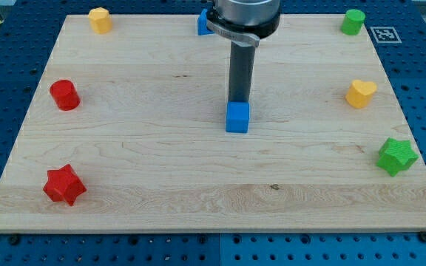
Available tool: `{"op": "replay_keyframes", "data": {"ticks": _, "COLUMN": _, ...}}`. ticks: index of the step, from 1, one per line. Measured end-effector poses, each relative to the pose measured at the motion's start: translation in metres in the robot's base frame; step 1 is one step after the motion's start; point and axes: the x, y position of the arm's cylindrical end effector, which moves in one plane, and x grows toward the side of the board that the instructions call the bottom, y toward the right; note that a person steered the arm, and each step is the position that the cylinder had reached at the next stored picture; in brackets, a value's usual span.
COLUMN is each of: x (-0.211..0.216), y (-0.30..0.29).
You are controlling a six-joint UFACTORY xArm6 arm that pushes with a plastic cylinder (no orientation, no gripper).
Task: Move the blue cube to the bottom center
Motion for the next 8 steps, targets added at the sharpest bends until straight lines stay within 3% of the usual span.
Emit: {"op": "replay_keyframes", "data": {"ticks": 8, "x": 0.123, "y": -0.008}}
